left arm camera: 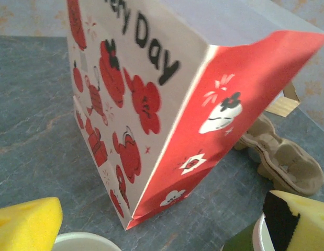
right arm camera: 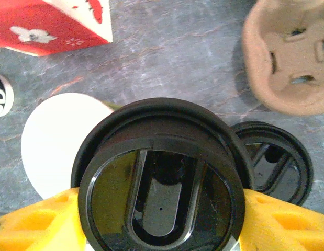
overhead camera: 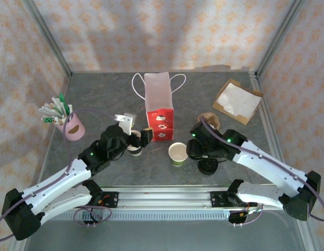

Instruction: Pack the takeout coffee

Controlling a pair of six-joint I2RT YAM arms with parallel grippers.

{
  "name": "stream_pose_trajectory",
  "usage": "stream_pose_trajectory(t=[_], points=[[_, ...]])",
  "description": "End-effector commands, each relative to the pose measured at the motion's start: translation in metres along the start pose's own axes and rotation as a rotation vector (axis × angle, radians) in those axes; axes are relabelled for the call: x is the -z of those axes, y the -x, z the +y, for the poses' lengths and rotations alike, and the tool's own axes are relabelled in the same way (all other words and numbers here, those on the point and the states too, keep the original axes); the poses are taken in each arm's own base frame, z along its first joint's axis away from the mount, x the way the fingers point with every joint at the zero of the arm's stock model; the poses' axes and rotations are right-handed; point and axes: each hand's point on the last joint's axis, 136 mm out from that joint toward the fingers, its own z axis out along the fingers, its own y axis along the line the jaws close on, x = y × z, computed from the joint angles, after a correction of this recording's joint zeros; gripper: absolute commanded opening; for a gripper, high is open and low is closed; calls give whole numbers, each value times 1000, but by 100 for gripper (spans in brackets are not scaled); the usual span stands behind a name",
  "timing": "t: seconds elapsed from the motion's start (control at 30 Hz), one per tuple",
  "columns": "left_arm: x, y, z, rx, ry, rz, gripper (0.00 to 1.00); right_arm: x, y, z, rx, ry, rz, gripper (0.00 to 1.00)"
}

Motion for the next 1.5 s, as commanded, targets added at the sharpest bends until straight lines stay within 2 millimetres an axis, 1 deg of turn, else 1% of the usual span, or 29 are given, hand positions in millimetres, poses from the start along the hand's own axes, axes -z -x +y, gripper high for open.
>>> stream_pose_trajectory(t=[0.0, 0.13, 0.2, 0.53, 1.0, 1.47], points=[[1, 12, 3, 83, -23, -32, 100, 3, 8, 8, 67, -28, -29, 65], [1, 13, 11, 127, -18, -43, 100, 1, 10, 22, 109, -26, -19, 65], [2, 13, 13, 130, -12, -46, 100, -6, 9, 27, 129, -42, 1, 65], [4, 14, 15, 126, -1, -54, 100, -20, 8, 49, 195, -53, 44, 65], [5, 15, 15, 123, -4, -58, 100, -30, 6, 63, 223, -53, 75, 66], [5, 15, 15, 120, -4, -58, 100, -37, 4, 67, 233, -57, 99, 66]])
